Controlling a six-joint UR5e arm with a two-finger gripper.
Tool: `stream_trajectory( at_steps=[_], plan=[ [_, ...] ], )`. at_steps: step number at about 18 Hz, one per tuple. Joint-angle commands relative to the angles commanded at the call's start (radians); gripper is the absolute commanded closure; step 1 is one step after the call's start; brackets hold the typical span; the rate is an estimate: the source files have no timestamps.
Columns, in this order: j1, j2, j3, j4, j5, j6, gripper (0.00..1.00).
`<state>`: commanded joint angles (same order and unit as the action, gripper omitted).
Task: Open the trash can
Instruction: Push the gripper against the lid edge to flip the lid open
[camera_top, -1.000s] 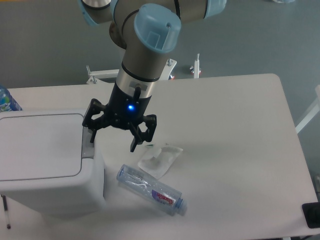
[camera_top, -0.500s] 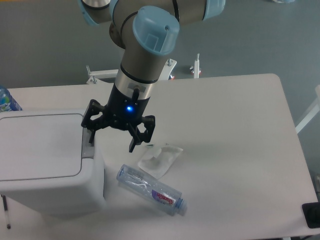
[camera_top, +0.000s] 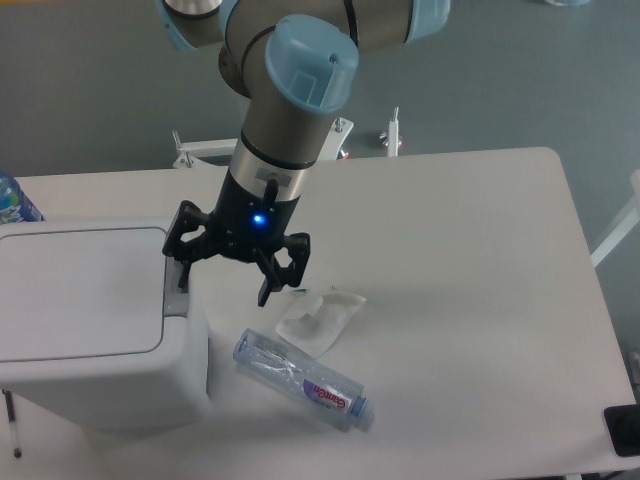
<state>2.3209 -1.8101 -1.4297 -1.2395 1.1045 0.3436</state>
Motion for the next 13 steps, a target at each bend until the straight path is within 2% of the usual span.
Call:
stream_trajectory(
  at_steps=[9,11,13],
  plan=[
    [0.000,0.002,-0.009,0.009,0.000,0.000,0.00],
    [0.002,0.008,0.008,0.012,0.000,0.000,0.00],
    [0.002,0.012,0.037,0.041,0.000,0.002,0.00]
  ],
)
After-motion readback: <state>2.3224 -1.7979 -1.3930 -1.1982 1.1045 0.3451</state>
